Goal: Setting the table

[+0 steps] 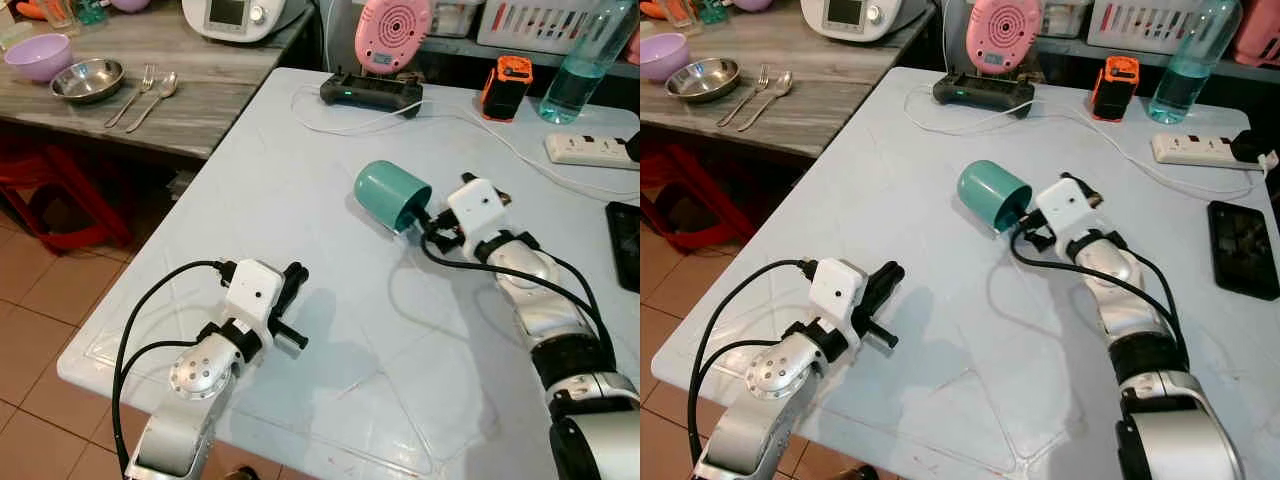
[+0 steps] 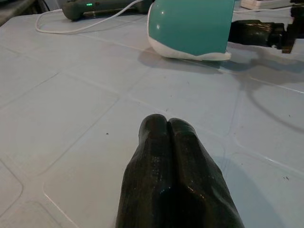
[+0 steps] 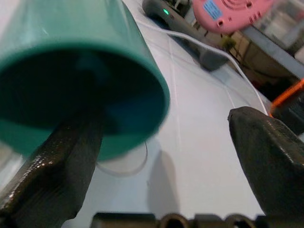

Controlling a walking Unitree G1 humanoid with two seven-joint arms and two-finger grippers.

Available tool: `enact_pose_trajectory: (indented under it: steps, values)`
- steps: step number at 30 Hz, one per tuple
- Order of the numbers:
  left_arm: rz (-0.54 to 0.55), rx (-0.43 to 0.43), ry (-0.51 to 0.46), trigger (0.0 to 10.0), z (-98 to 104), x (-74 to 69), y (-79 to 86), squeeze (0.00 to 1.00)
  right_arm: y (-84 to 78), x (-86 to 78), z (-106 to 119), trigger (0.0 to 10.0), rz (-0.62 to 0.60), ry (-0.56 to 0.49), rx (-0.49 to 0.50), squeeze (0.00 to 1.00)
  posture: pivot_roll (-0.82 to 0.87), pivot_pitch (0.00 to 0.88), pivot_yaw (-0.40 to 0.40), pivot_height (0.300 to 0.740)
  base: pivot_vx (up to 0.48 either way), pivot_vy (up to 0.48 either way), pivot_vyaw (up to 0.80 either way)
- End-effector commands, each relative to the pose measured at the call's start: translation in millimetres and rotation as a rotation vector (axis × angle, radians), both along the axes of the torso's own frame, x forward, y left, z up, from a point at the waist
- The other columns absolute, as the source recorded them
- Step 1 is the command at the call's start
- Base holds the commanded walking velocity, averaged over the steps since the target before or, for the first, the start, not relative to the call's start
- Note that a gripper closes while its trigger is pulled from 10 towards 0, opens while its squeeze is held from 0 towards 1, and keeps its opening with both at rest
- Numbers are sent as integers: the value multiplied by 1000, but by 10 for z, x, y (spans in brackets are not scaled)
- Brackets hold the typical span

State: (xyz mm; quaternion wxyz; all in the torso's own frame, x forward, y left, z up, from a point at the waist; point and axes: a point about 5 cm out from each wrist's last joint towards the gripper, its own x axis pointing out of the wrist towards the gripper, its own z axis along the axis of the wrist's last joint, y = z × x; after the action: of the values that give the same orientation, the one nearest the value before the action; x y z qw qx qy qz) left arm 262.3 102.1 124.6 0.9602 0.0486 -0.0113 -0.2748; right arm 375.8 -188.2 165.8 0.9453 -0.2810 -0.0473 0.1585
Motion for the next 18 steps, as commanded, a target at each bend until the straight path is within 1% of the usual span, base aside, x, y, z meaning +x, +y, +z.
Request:
enact_pose_trajectory:
  steps: [1,10,18]
  values:
    - [7,9,-10,10000,25,-22,5,0,61,44,54,0,30,-14,-33,0,1,193,18,740,0,0,0]
    - [19,5,-9,10000,24,-28,4,0,127,129,148,0,58,-39,-80,0,5,194,9,740,0,0,0]
    - [23,2,-9,10000,24,-24,-3,0,175,150,167,0,71,-47,-84,0,5,195,5,740,0,0,0]
